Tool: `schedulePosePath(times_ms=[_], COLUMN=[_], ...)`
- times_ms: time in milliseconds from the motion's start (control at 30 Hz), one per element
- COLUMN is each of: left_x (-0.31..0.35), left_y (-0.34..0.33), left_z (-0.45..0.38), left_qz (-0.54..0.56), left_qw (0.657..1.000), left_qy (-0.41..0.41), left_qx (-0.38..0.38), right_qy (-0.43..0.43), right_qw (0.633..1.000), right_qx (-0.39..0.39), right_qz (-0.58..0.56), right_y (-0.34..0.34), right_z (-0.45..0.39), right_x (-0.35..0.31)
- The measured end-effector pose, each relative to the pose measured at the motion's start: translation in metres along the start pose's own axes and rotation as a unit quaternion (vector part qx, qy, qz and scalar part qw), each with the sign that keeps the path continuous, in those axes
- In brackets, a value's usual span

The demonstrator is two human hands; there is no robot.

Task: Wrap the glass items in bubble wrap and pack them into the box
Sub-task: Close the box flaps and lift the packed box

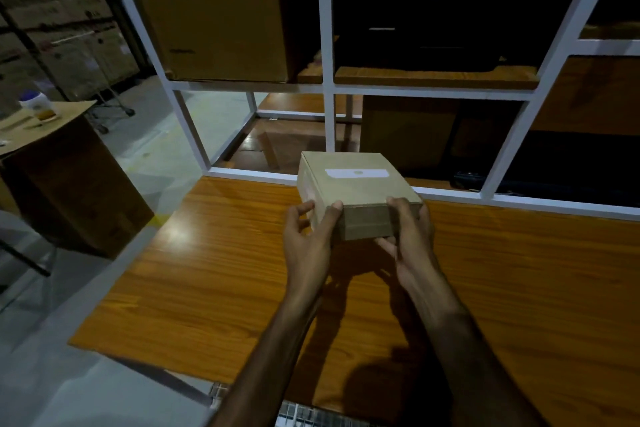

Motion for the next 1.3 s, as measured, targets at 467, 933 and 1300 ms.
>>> schedulePosePath(times_ms=[467, 933, 1300], left_x=[0.014, 0.011, 0.010], left_y=[0.013, 0.011, 0.033], left_z=[0.006, -0.002, -0.023], left_qz=[-0.294, -0.244, -0.118], left_qw=[0.919, 0.937, 0.969], left_qy=[-0.262, -0.250, -0.210], left_qx=[-0.015, -0.032, -0.049], right_qy=[-0.128, -0.103, -0.038], right_qw=[0.978, 0.973, 0.990], right_qx=[-0.137, -0.167, -0.137], right_qz=[-0.096, -0.118, 0.001], right_y=[0.017, 0.017, 0.005], right_z=[-0.026, -0.025, -0.014], right_x=[-0.031, -0.034, -0.037])
Point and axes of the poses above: each hand's wrist, its own z-axis away from the middle knuckle, its own y-axis out of the back of the hand, x = y × z, the point moved 3 cm from there along -z, towards the middle knuckle, and after that the axes turned 13 degrees about -x, right-handed, at the moved point
